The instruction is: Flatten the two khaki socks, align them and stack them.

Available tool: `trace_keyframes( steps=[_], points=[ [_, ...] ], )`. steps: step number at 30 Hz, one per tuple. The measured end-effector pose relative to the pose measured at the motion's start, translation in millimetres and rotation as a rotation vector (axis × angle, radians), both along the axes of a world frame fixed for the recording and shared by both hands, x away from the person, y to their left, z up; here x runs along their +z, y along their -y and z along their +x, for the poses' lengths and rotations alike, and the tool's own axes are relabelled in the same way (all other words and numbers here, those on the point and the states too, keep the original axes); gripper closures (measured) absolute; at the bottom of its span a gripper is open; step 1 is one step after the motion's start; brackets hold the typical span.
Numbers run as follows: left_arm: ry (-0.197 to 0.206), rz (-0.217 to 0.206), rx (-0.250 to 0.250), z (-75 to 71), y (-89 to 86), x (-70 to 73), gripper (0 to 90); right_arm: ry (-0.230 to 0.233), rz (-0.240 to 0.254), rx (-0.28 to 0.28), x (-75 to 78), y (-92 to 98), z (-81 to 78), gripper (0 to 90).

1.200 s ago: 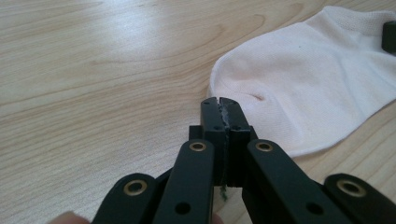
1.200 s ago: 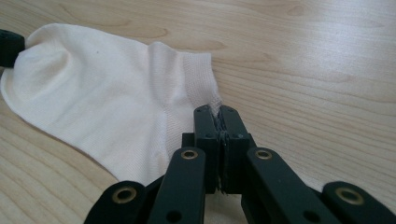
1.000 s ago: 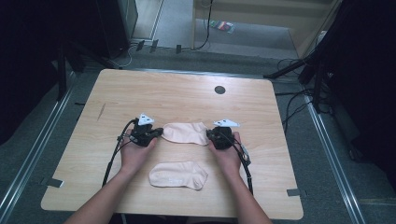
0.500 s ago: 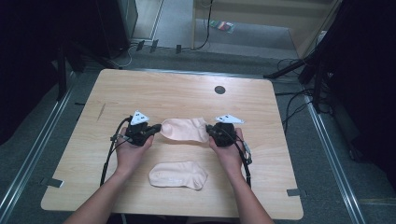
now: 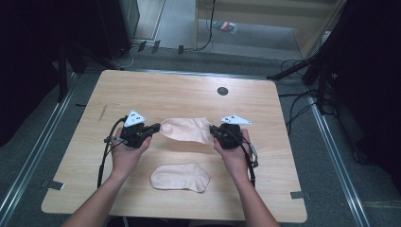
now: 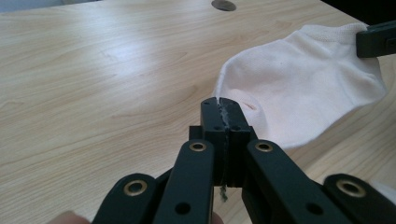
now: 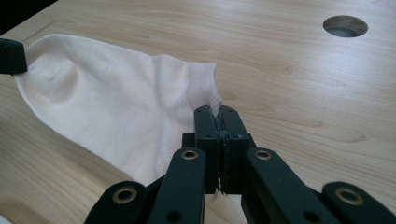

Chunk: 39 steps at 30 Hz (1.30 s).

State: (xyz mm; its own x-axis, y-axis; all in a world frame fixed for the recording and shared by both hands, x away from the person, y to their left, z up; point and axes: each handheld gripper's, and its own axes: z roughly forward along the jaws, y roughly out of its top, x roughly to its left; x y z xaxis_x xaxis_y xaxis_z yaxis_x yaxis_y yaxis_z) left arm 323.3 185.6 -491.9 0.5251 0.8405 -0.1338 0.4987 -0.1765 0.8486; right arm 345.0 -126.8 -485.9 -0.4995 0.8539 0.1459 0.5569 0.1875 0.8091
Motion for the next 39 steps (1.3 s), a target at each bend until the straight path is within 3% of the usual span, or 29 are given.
trace_keyframes(
  steps=[10,19,39],
  points=[
    [0.020,-0.020,-0.021,-18.7,-6.9,15.9,90.0,-0.004,0.006,0.026,17.8,-0.3,-16.6,88.9],
    [0.015,-0.047,-0.023,-34.5,-13.5,20.2,90.0,0.005,0.012,0.051,26.1,-2.1,-32.3,88.9],
    [0.000,-0.034,-0.046,-70.1,-18.3,12.7,90.0,-0.017,0.026,0.078,15.4,-2.2,-61.6,88.9]
  ],
)
